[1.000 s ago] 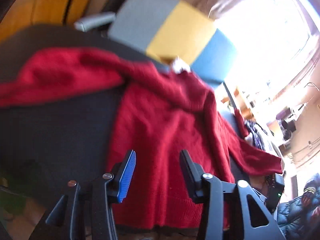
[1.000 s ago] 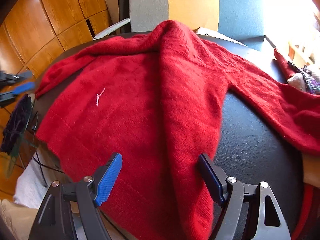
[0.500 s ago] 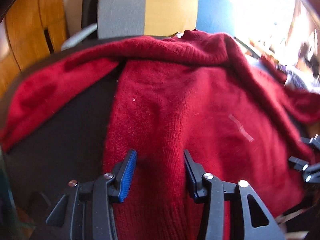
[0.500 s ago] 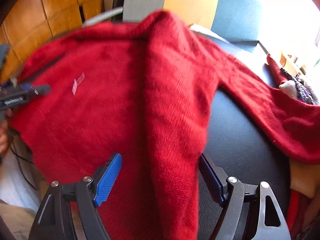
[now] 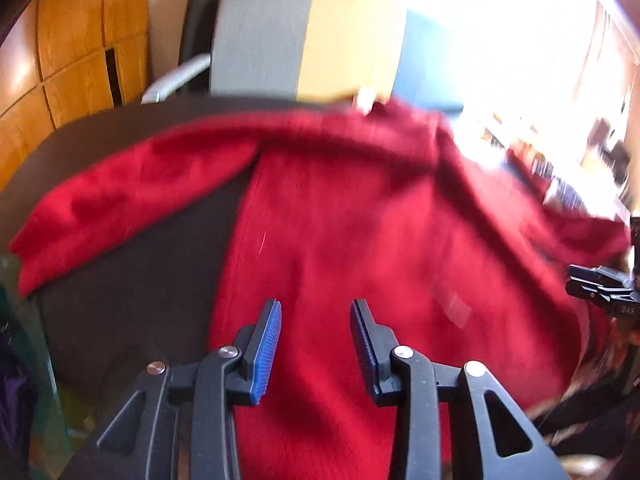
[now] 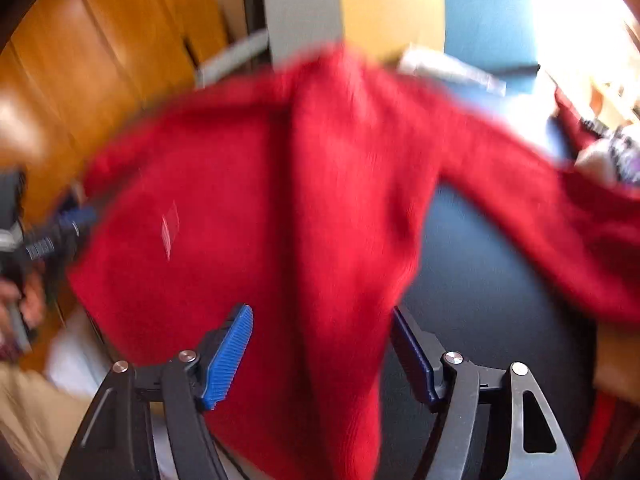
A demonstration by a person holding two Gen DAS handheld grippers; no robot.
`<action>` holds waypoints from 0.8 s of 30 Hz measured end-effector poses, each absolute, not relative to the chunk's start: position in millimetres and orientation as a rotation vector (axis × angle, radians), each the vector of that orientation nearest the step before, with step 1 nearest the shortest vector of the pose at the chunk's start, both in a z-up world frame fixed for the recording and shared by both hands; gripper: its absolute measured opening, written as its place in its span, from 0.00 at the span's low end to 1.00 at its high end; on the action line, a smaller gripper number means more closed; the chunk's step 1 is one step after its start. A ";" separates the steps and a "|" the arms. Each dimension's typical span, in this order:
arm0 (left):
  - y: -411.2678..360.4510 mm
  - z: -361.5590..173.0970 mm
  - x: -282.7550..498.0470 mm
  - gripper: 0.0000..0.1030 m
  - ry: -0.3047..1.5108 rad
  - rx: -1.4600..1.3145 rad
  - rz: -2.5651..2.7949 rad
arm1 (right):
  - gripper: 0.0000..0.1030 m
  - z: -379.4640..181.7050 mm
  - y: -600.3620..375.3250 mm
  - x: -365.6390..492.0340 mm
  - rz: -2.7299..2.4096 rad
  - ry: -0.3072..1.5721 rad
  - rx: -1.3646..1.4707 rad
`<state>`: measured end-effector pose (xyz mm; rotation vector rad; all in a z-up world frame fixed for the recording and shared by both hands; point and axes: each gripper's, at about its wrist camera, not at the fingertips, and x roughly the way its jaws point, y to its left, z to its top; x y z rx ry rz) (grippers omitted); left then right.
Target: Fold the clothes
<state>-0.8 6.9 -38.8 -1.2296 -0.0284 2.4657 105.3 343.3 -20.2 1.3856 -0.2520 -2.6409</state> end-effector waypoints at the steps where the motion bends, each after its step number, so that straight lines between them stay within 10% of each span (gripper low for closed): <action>1: 14.7 -34.3 -13.0 0.35 -0.046 -1.202 2.479 | 0.74 -4.7 355.4 94.1 -2.710 -0.309 1.309; 24: 34.6 -101.0 -41.1 0.40 0.148 -1.327 2.614 | 0.64 -86.8 434.6 -163.8 -3.011 -0.155 1.627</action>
